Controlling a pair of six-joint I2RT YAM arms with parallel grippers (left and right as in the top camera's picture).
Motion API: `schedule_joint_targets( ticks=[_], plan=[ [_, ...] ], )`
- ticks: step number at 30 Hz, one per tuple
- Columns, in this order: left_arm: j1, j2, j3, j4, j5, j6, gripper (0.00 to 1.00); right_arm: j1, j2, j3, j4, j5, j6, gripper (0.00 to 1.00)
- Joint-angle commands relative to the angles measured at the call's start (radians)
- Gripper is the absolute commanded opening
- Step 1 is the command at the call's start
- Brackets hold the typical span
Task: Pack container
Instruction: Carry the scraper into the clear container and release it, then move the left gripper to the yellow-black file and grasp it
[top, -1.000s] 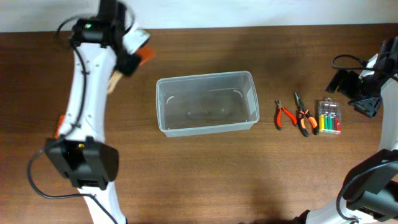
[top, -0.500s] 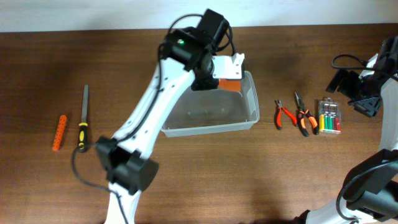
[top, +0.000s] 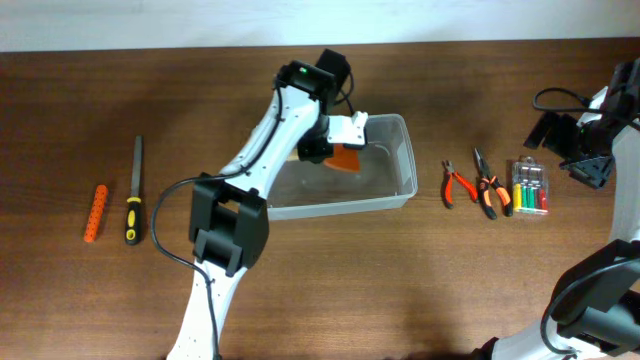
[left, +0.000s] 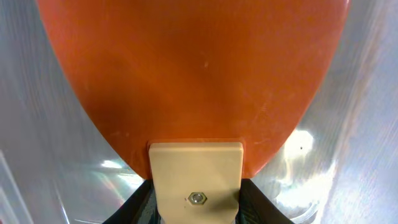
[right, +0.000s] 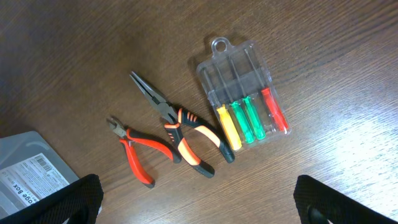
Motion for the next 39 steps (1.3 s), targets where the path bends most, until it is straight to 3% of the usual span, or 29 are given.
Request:
schedule_joint_targets(
  ticks=[1,2,8,13,19,22,27,32,39],
  plan=[
    [0.048,-0.008,0.011,0.007,0.101,-0.015,0.60,-0.003,0.008,0.023,0.003,0.009,0.009,0.98],
    [0.053,-0.008,0.011,-0.002,0.141,-0.028,0.99,-0.003,0.008,0.023,0.004,0.009,0.009,0.99],
    [0.053,-0.036,0.024,-0.020,0.124,-0.299,0.99,-0.003,0.008,0.023,0.006,0.009,0.009,0.99],
    [0.056,-0.108,0.091,-0.122,0.051,-0.382,0.99,-0.003,0.009,0.023,0.007,0.009,0.009,0.99],
    [0.096,-0.261,0.108,-0.183,-0.222,-0.550,0.99,-0.003,0.009,0.023,0.007,0.009,0.009,0.99],
    [0.170,-0.296,0.108,-0.246,-0.312,-0.688,0.99,-0.003,0.010,0.023,0.007,0.009,0.009,0.99],
    [0.374,-0.296,0.052,-0.315,-0.272,-0.938,0.99,-0.003,0.010,0.023,0.006,0.009,0.009,0.98],
    [0.571,-0.280,-0.111,-0.287,-0.129,-0.980,0.99,-0.003,0.010,0.023,0.007,0.009,0.009,0.99],
    [0.735,-0.264,-0.365,-0.196,-0.127,-0.973,0.99,-0.003,0.012,0.023,0.018,0.009,0.009,0.99]
  ],
)
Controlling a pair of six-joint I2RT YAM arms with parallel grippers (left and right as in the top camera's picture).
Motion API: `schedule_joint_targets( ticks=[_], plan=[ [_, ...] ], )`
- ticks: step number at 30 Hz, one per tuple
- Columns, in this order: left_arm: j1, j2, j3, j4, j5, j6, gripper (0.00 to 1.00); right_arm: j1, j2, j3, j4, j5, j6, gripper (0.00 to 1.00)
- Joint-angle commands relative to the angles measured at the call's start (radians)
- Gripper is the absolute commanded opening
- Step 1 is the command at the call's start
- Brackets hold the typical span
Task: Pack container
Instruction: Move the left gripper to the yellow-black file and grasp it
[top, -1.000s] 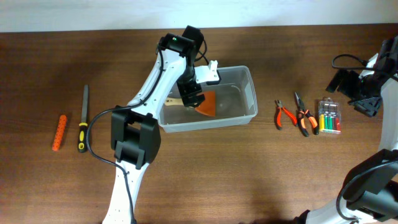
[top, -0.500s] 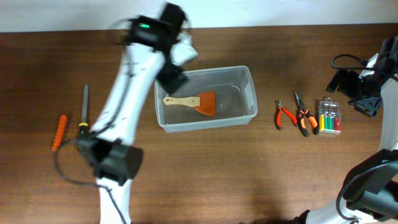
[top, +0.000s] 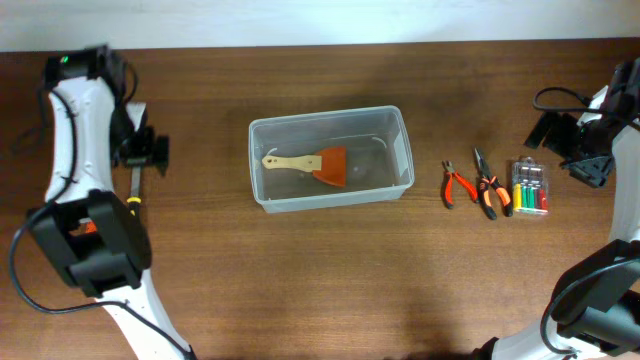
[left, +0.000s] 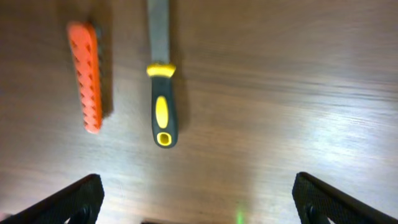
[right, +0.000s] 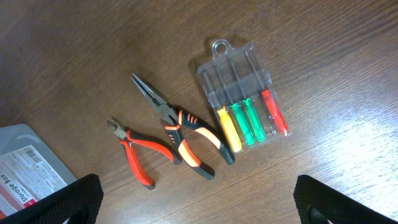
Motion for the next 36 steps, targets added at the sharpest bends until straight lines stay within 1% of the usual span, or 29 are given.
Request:
schedule_joint_targets(
  ticks=[1,3,6,8,11,15,16,21,24,26,27,29,31,34,36],
  plan=[
    [0.050,0.006,-0.112,0.051,0.034,-0.028,0.99,-0.003,0.013,0.023,0.010,0.009,0.009,0.99],
    [0.072,0.006,-0.174,0.106,0.035,-0.022,0.99,-0.003,0.013,0.023,0.010,0.009,0.009,0.99],
    [0.100,0.006,-0.267,0.205,0.091,0.068,0.99,-0.003,0.014,0.023,0.010,0.009,0.009,0.99],
    [0.116,0.006,-0.320,0.254,0.113,0.093,0.99,-0.003,0.014,0.023,0.010,0.010,0.009,0.99],
    [0.133,0.006,-0.390,0.330,0.113,0.099,0.99,-0.003,0.014,0.023,0.010,0.010,0.009,0.98],
    [0.136,0.006,-0.463,0.443,0.113,0.186,1.00,-0.003,0.014,0.023,0.020,0.010,0.009,0.98],
    [0.136,0.006,-0.479,0.468,0.113,0.208,0.98,-0.003,0.014,0.023,0.023,0.010,0.009,0.99],
    [0.136,0.007,-0.532,0.567,0.113,0.217,0.97,-0.003,0.014,0.023,0.024,0.010,0.009,0.99],
    [0.136,0.008,-0.544,0.607,0.113,0.243,0.93,-0.003,0.014,0.023,0.024,0.010,0.009,0.99],
    [0.136,0.010,-0.547,0.621,0.113,0.262,0.89,-0.003,0.014,0.023,0.024,0.010,0.009,0.98],
    [0.136,0.011,-0.547,0.624,0.113,0.262,0.84,-0.003,0.014,0.023,0.024,0.010,0.009,0.99],
    [0.136,0.012,-0.547,0.613,0.113,0.260,0.78,-0.003,0.014,0.023,0.024,0.010,0.009,0.98],
    [0.136,0.012,-0.551,0.613,0.113,0.245,0.77,-0.003,0.014,0.023,0.023,0.010,0.009,0.99],
    [0.136,0.012,-0.563,0.617,0.113,0.246,0.68,-0.003,0.014,0.023,0.023,0.010,0.009,0.98],
    [0.136,0.012,-0.571,0.618,0.112,0.246,0.66,-0.003,0.014,0.023,0.023,0.010,0.009,0.99]
  ],
)
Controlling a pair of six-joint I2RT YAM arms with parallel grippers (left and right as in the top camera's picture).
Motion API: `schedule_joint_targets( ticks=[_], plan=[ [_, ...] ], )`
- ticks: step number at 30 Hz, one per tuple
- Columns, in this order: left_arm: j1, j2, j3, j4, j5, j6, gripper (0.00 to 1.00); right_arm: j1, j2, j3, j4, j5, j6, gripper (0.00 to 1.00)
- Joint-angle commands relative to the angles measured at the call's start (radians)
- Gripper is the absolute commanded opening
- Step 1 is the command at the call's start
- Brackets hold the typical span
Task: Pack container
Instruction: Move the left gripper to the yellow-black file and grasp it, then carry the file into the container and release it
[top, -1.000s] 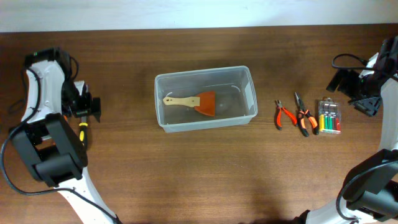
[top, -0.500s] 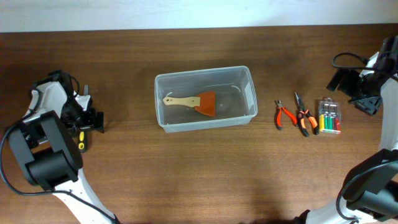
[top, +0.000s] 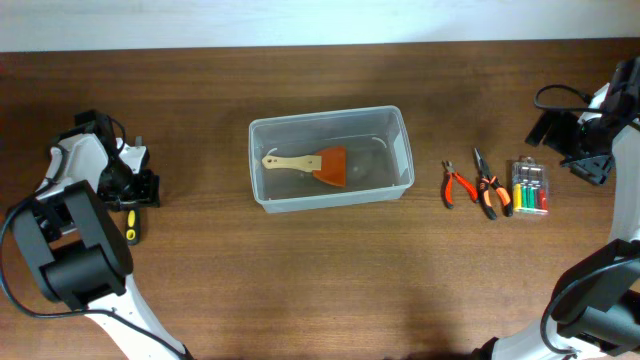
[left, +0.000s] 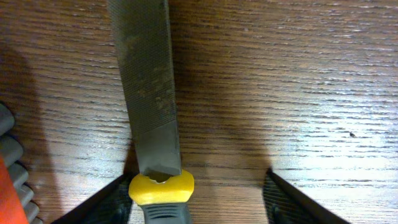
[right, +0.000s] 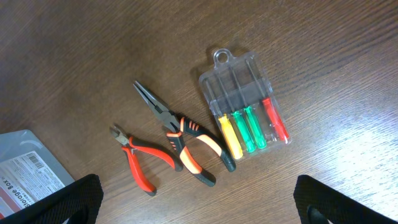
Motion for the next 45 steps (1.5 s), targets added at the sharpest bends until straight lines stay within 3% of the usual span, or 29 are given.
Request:
schedule_joint_targets(
  ticks=[1,7,13,18,26,34,40,45],
  plan=[
    [0.005,0.040,-0.061,0.008,0.008,0.011,0.63,-0.003,0.014,0.023,-0.002,0.010,0.008,0.99],
    [0.011,0.042,-0.067,0.028,0.008,0.011,0.48,-0.003,0.014,0.023,-0.002,0.010,0.008,0.99],
    [0.012,0.042,-0.067,0.029,0.008,0.011,0.46,-0.003,0.014,0.023,-0.002,0.009,0.008,0.99],
    [0.016,0.042,-0.067,0.031,0.006,0.011,0.35,-0.003,0.014,0.023,-0.002,0.010,0.008,0.99],
    [0.015,0.042,-0.067,0.043,0.005,0.016,0.35,-0.003,0.014,0.023,-0.002,0.009,0.008,0.99],
    [0.015,0.042,-0.067,0.055,0.005,0.078,0.02,-0.003,0.014,0.023,-0.001,0.009,0.008,0.99],
    [0.014,0.041,-0.054,0.036,0.009,0.083,0.02,-0.003,0.014,0.023,-0.001,0.009,0.009,0.99],
    [-0.004,0.039,0.099,-0.137,0.009,0.082,0.02,-0.003,0.014,0.023,-0.002,0.004,0.009,0.99]
  ],
)
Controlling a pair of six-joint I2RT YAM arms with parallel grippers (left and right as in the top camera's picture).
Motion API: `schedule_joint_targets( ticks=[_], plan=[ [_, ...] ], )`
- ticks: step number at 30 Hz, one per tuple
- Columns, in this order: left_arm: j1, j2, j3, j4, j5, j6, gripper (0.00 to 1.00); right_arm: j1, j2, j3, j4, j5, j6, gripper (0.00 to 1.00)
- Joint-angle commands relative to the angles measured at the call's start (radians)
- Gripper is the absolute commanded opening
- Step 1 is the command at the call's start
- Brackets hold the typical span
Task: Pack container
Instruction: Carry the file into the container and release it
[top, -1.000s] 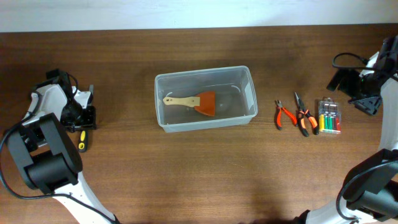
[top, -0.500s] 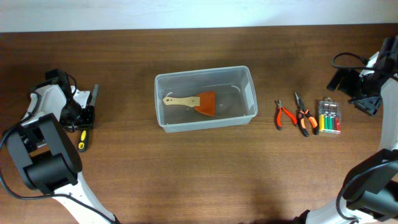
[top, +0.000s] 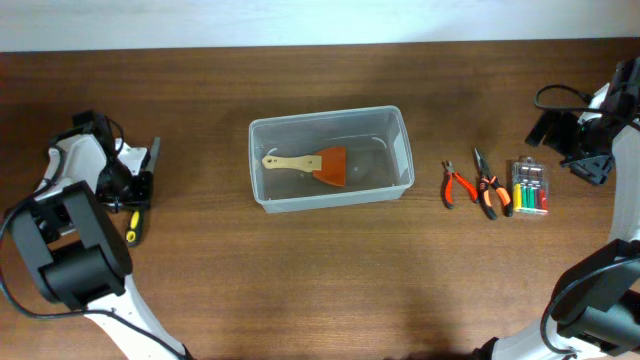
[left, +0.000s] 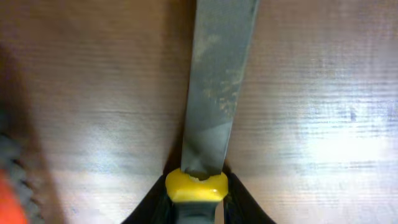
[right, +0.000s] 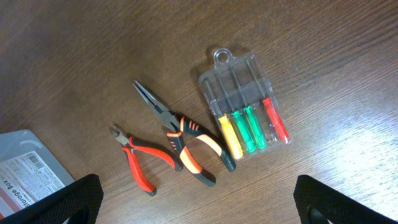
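The clear plastic container (top: 256, 165) stands mid-table with an orange scraper (top: 318, 162) on a wooden handle lying inside. At the far left my left gripper (top: 131, 190) is shut on the file (left: 214, 81), its black fingers (left: 154, 204) pressed on both sides just below the yellow collar (left: 196, 185). Seen from above, the file (top: 150, 152) tilts with its tip to the right. My right gripper (right: 199, 214) hangs open, high over the red pliers (right: 138, 163), the orange-black pliers (right: 186, 140) and the screwdriver set (right: 245, 109).
An orange ridged holder (left: 7, 202) lies just left of the file, mostly hidden under the left arm in the overhead view. The pliers (top: 457, 185) and screwdriver set (top: 530, 188) lie right of the container. The corner of a grey labelled lid (right: 25, 168) shows at the right wrist view's lower left.
My left gripper stood open astride the file's collar; now it is shut on it, and the blade has swung so its tip points to the right. The right arm has not moved.
My left gripper held the orange scraper inside the container. Then the scraper lay in the container and the gripper was open above the file and orange holder at far left. Then it was down around the file, and now grips it.
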Motion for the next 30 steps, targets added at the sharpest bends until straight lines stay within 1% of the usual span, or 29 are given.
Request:
schedule_joint_targets(
  ticks=[1,7,12,14,17,19,21,23,26,28,30],
  plan=[
    [-0.016,0.034,0.137,-0.118,0.008,0.029,0.02,-0.003,0.014,0.023,-0.002,0.001,0.009,0.99],
    [-0.077,0.026,0.527,-0.346,0.084,0.029,0.02,-0.003,0.014,0.023,-0.005,-0.019,0.009,0.99],
    [-0.190,0.024,0.892,-0.514,0.169,0.030,0.02,-0.003,0.014,0.023,-0.009,-0.026,0.009,0.99],
    [-0.268,0.024,1.038,-0.562,0.228,0.085,0.02,-0.003,0.014,0.023,-0.010,-0.026,0.009,0.99],
    [-0.401,0.023,1.181,-0.585,0.246,0.203,0.02,-0.003,0.014,0.023,-0.009,-0.026,0.009,0.99],
    [-0.521,0.023,1.215,-0.582,0.245,0.372,0.02,-0.003,0.014,0.023,-0.009,-0.025,0.009,0.99],
    [-0.603,0.029,1.207,-0.581,0.242,0.496,0.02,-0.003,0.014,0.023,-0.009,-0.026,0.009,0.98],
    [-0.681,0.048,1.182,-0.565,0.242,0.583,0.02,-0.003,0.014,0.023,-0.008,-0.026,0.009,0.98],
    [-0.759,0.098,1.124,-0.530,0.217,0.634,0.02,-0.003,0.014,0.023,-0.009,-0.025,0.008,0.99],
    [-0.792,0.147,1.084,-0.507,0.122,0.635,0.02,-0.003,0.014,0.023,-0.009,-0.025,0.008,0.99],
    [-0.805,0.195,1.053,-0.494,0.058,0.635,0.02,-0.003,0.014,0.023,-0.010,-0.025,0.008,0.99]
  ],
)
